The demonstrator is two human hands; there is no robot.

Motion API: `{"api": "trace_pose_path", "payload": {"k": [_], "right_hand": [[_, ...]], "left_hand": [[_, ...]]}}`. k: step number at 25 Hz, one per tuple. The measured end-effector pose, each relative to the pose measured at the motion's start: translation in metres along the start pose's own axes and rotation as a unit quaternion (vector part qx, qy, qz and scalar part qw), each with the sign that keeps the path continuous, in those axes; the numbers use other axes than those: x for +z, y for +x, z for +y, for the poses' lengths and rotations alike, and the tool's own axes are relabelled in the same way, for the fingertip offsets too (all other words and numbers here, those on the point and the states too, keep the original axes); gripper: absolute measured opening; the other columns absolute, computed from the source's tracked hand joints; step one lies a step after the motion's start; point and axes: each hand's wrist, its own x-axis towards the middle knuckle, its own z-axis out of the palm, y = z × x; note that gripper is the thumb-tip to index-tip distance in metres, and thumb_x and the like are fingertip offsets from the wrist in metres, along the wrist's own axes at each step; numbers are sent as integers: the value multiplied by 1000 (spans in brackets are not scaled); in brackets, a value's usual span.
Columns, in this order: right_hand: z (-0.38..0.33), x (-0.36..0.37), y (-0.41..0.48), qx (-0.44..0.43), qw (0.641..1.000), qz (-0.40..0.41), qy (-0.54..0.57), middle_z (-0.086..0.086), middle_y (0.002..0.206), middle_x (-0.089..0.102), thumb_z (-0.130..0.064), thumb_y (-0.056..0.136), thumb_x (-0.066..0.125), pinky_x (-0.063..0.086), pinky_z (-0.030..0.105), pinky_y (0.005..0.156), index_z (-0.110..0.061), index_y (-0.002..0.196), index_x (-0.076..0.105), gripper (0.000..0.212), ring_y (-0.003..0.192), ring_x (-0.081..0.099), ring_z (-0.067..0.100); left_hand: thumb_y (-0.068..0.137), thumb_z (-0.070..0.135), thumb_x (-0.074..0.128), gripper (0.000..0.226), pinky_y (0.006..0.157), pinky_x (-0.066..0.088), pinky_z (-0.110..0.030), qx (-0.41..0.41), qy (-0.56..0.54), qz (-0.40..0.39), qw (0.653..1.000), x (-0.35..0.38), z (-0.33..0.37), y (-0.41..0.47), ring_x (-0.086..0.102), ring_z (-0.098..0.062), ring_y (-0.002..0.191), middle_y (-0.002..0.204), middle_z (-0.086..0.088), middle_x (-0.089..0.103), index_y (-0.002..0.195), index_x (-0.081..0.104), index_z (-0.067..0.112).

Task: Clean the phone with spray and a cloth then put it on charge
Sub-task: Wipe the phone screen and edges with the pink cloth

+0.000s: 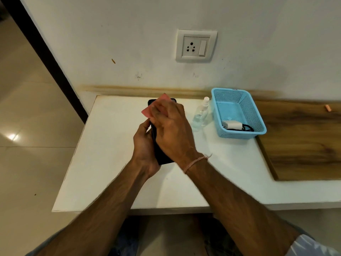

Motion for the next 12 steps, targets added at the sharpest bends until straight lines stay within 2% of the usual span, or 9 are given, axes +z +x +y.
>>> {"api": "trace_pose_path", "payload": {"k": [2, 4, 5, 8, 10, 12], "right_hand": [[15, -11, 9, 32, 998, 40, -37, 1, 108, 60, -19, 89, 55, 50, 38, 82, -28, 111, 69, 27, 99, 52, 24], [20, -13, 18, 112, 990, 64, -60, 2, 104, 60, -17, 90, 57, 51, 40, 80, -26, 111, 70, 27, 95, 51, 24], [16, -11, 19, 130, 989, 64, -38, -2, 105, 59, -17, 91, 58, 51, 36, 82, -27, 112, 70, 26, 97, 51, 20], [2, -4, 7, 35, 998, -15, 48, -12, 106, 61, -18, 91, 60, 48, 22, 87, -31, 111, 71, 26, 103, 51, 10], [6, -11, 4, -22, 997, -65, 46, -9, 107, 64, -17, 91, 59, 47, 22, 88, -32, 111, 71, 27, 103, 55, 10], [15, -19, 14, -8, 998, -55, 8, -5, 103, 64, -19, 92, 57, 48, 24, 85, -32, 112, 71, 27, 99, 58, 13]], "left_hand": [[94, 54, 49, 49, 91, 55, -43, 8, 9, -4, 1000, 2, -1, 1, 70, -29, 107, 121, -8, 72, 121, 73, 21], [94, 54, 49, 48, 90, 56, -41, 9, 20, 1, 1000, 4, -4, 2, 70, -28, 101, 116, -7, 73, 119, 74, 21], [94, 54, 49, 48, 86, 58, -40, 8, 23, 4, 1000, 5, -6, 2, 71, -27, 99, 114, -7, 74, 115, 76, 21], [93, 55, 48, 47, 79, 59, -39, 5, 16, 4, 1000, 1, -4, 1, 73, -28, 101, 114, -8, 75, 104, 79, 21], [92, 55, 49, 47, 77, 59, -39, 6, 17, 6, 1000, -1, -2, 1, 73, -29, 102, 114, -9, 75, 104, 79, 21], [92, 55, 51, 46, 76, 59, -39, 7, 21, 3, 1000, 1, -2, 2, 74, -29, 100, 114, -9, 75, 108, 79, 21]]}}
